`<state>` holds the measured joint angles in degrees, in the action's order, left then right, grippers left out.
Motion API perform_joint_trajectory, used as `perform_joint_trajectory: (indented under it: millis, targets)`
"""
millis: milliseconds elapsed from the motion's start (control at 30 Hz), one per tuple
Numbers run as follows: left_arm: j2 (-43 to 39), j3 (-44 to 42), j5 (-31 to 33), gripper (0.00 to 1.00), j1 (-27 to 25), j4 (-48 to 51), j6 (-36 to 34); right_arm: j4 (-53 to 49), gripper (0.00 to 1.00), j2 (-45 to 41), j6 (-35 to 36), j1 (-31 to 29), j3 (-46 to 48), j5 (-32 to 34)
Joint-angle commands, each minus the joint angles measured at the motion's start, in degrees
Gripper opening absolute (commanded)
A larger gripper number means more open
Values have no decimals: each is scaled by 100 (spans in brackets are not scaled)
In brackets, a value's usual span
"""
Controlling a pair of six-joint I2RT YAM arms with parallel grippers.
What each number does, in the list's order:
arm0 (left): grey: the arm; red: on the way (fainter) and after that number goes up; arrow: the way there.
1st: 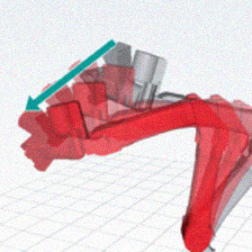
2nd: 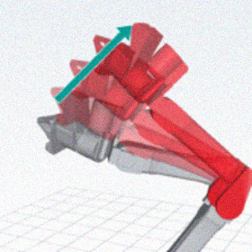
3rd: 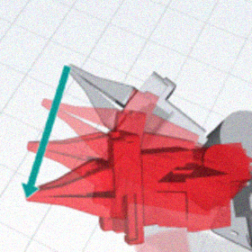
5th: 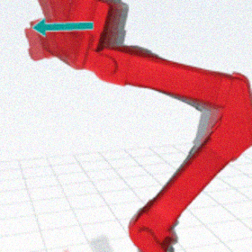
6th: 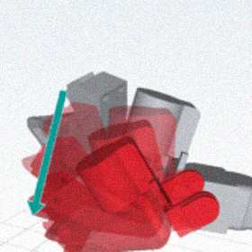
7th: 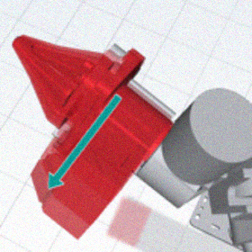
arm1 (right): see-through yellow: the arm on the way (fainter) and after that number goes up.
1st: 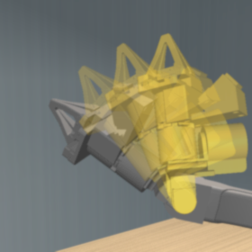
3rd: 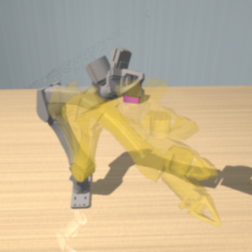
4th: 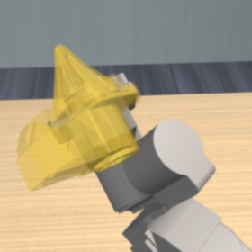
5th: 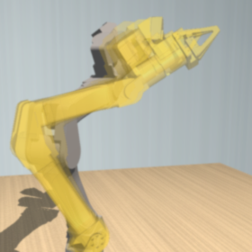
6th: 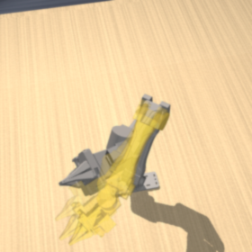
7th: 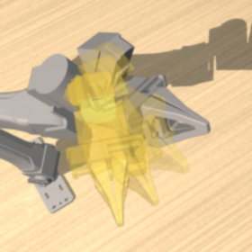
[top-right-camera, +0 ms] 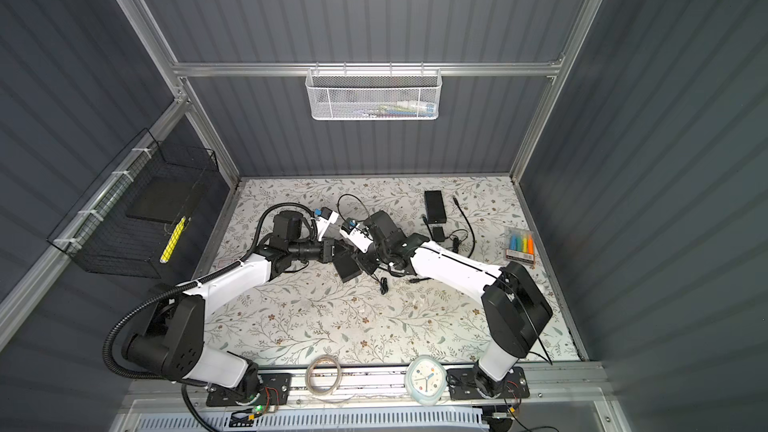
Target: Insert the plug into the switch port
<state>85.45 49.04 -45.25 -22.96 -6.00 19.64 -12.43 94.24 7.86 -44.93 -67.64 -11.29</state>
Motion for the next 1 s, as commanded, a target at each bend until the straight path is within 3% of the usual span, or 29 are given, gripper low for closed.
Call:
perform_joint_trajectory:
  millis: [0,233,667,967]
  targets:
    - [-137,79,-78,0,-33,81,-127,124,22,70,-83,-1,52,-75]
    - [-151,72,-62,0,-33,73,-127,103,14,52,-60,1,45,-94]
    - [-133,95,-89,0,-33,81,-127,132,19,93,-84,1,101,-54]
    - [-139,89,-100,0,-33,92,-153,212,15,156,-113,1,98,-21]
